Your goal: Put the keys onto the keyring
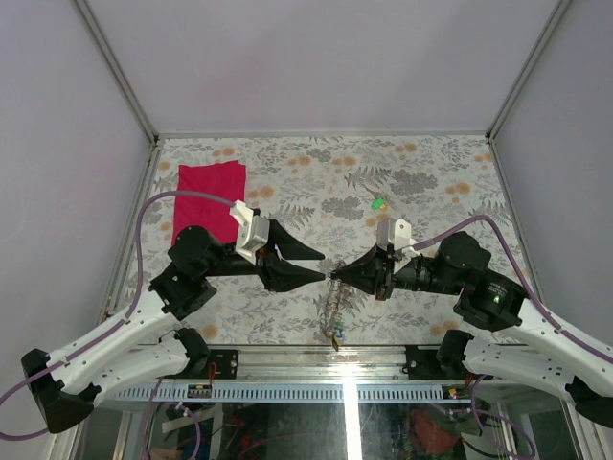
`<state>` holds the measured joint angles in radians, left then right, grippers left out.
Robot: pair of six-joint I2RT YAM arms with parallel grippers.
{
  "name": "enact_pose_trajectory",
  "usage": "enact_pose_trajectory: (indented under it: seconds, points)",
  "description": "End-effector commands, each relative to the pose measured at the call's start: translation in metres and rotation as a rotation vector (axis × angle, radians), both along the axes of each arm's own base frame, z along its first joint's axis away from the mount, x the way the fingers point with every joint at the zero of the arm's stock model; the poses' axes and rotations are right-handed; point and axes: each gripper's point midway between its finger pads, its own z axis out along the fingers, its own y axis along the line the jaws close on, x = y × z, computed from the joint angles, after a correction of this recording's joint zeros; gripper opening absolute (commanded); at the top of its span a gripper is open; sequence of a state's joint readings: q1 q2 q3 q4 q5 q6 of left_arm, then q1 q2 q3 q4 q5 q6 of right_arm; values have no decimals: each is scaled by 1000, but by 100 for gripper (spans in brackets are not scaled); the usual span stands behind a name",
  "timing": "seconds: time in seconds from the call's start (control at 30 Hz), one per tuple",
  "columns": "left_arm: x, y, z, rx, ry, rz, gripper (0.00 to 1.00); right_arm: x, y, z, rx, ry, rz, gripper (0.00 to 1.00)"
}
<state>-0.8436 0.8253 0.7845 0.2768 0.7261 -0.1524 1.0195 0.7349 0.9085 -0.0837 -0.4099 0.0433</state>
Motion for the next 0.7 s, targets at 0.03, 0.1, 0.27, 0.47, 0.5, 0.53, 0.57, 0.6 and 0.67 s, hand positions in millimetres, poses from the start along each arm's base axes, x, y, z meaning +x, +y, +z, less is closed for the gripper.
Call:
enact_pose_trajectory:
  seconds: [0.03, 0.1, 0.27, 0.47, 0.5, 0.53, 0.57, 0.6, 0.67]
  points:
    - [-5, -1, 15, -33, -22, -30, 37, -4, -3, 42, 134, -86, 8, 0]
    - [-4, -4, 13, -29, -10, -39, 34, -5, -3, 44, 140, -87, 14, 0]
    - [-6, -8, 12, -35, 12, -68, 31, -6, -1, 45, 145, -87, 23, 0]
    - [-8, -9, 13, -42, 12, -82, 25, -6, 1, 45, 146, -84, 31, 0]
    - [-8, -9, 13, -42, 13, -84, 24, -6, 1, 45, 148, -83, 33, 0]
    - [-8, -9, 12, -40, 14, -84, 23, -7, 2, 45, 149, -83, 34, 0]
    - [-8, -9, 12, -40, 14, -83, 22, -6, 2, 45, 149, -81, 34, 0]
    - [-8, -9, 12, -40, 14, -84, 21, -6, 3, 45, 148, -81, 35, 0]
    - [-9, -10, 11, -38, 16, -86, 17, -7, 4, 45, 151, -79, 42, 0]
